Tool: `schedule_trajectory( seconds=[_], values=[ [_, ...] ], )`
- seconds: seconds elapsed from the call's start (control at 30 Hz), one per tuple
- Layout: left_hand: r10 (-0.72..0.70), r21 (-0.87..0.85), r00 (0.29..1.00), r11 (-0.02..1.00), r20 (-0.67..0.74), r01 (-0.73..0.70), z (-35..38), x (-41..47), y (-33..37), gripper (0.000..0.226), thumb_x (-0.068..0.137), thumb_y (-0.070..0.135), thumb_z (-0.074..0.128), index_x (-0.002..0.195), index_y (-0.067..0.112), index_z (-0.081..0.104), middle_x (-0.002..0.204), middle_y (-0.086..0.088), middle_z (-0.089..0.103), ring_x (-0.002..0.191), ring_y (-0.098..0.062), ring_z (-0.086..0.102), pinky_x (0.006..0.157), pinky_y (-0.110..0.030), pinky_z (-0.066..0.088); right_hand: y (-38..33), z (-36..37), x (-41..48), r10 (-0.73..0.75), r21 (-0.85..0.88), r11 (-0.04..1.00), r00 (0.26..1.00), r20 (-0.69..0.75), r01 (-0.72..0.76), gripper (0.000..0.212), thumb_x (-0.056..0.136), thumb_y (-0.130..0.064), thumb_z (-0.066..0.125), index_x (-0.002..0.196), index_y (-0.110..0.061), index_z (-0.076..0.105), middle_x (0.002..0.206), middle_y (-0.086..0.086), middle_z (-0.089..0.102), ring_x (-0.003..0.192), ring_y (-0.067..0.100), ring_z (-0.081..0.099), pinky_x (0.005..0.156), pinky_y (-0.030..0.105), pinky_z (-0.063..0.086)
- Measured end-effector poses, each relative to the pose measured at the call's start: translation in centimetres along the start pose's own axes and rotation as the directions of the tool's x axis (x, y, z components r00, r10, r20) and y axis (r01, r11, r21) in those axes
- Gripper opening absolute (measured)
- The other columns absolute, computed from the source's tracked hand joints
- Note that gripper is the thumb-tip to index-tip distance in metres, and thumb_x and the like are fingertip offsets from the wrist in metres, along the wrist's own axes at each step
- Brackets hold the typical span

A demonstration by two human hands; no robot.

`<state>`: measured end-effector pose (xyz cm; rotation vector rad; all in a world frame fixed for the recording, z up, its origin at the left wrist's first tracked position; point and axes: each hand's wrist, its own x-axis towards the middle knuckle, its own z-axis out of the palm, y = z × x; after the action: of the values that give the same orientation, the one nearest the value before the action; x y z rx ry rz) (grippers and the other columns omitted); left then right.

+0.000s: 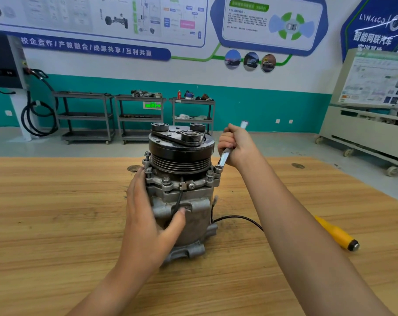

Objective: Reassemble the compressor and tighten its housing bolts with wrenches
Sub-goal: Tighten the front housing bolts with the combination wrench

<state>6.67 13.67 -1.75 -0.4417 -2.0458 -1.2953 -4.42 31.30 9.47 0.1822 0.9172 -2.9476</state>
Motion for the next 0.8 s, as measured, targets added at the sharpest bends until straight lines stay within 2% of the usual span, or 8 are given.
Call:
schedule_trajectory(
  seconds=[0.07,0.13,0.3,0.4,0.5,0.57,0.67,0.8],
  values=[
    [-0.018,-0.007,1.0,1.0,-0.005,0.018,0.1,-0.1,0.1,0.083,0.069,0.034,0.061,0.138,0.033,0.013,0.139,0.013,0.024,0.134,-0.002,0.021,0.109,-0.021,0.018,0.0,-0.9,-0.5,-0.053,0.112,0.992,0.997,-0.06,0.059,0.039,0.101,-0.022,0.039,0.063,-0.014,0.035,0.031,-0.007,0.023,0.021,0.005,0.02,0.025,0.014,0.017],
    [-0.038,-0.02,0.999,0.999,-0.003,0.038,0.2,-0.2,0.2,0.085,0.07,0.035,0.061,0.141,0.029,0.015,0.139,0.012,0.025,0.135,-0.005,0.022,0.11,-0.026,0.019,-0.2,-1.6,-1.2,-0.135,0.151,0.977,0.983,-0.122,0.153,0.037,0.1,-0.017,0.039,0.063,-0.015,0.034,0.032,-0.007,0.022,0.022,0.006,0.019,0.026,0.015,0.019],
    [-0.054,-0.028,0.999,0.998,0.001,0.054,0.0,-0.3,0.3,0.086,0.073,0.033,0.064,0.144,0.025,0.016,0.142,0.01,0.025,0.137,-0.008,0.022,0.112,-0.028,0.019,-0.3,-2.5,-2.9,-0.313,0.145,0.926,0.922,-0.228,0.35,0.03,0.098,-0.012,0.037,0.069,-0.013,0.037,0.034,-0.007,0.024,0.025,0.008,0.021,0.03,0.014,0.022],
    [-0.054,-0.031,0.998,0.998,-0.007,0.054,0.1,-0.3,0.1,0.086,0.079,0.02,0.071,0.143,0.026,0.015,0.145,0.006,0.024,0.138,-0.01,0.021,0.113,-0.031,0.019,0.2,-3.0,-4.3,-0.425,0.112,0.879,0.868,-0.257,0.463,0.029,0.101,-0.018,0.036,0.073,-0.011,0.04,0.036,-0.007,0.026,0.028,0.007,0.023,0.032,0.013,0.024],
    [-0.032,-0.027,0.999,0.999,-0.015,0.032,0.1,-0.3,0.1,0.085,0.079,0.017,0.072,0.139,0.032,0.013,0.142,0.01,0.023,0.138,-0.01,0.02,0.112,-0.029,0.018,0.8,-3.2,-5.7,-0.511,0.099,0.83,0.819,-0.261,0.549,0.029,0.101,-0.024,0.038,0.075,-0.012,0.042,0.038,-0.007,0.028,0.031,0.008,0.025,0.035,0.015,0.028],
    [-0.035,-0.025,0.999,0.999,-0.017,0.035,0.2,-0.3,0.0,0.087,0.078,0.013,0.072,0.138,0.031,0.012,0.144,0.006,0.024,0.139,-0.013,0.02,0.112,-0.031,0.018,1.4,-3.3,-6.5,-0.566,0.103,0.79,0.783,-0.258,0.604,0.029,0.102,-0.026,0.037,0.077,-0.012,0.043,0.04,-0.007,0.028,0.032,0.008,0.027,0.037,0.016,0.031],
    [-0.045,-0.015,0.999,0.999,-0.011,0.044,0.2,-0.2,0.1,0.086,0.079,0.017,0.072,0.144,0.02,0.016,0.149,-0.004,0.024,0.14,-0.016,0.02,0.114,-0.034,0.018,2.3,-3.6,-7.7,-0.639,0.093,0.734,0.73,-0.242,0.673,0.03,0.102,-0.028,0.036,0.078,-0.013,0.045,0.041,-0.007,0.028,0.035,0.009,0.028,0.041,0.017,0.038],
    [-0.062,-0.017,0.998,0.998,0.001,0.062,0.1,-0.2,0.0,0.088,0.077,0.012,0.072,0.146,0.014,0.016,0.151,-0.005,0.023,0.141,-0.016,0.019,0.115,-0.037,0.019,3.6,-4.1,-9.4,-0.718,0.06,0.685,0.686,-0.118,0.726,0.033,0.102,-0.027,0.035,0.074,-0.013,0.048,0.042,-0.005,0.027,0.038,0.011,0.031,0.049,0.021,0.044]
  ],
)
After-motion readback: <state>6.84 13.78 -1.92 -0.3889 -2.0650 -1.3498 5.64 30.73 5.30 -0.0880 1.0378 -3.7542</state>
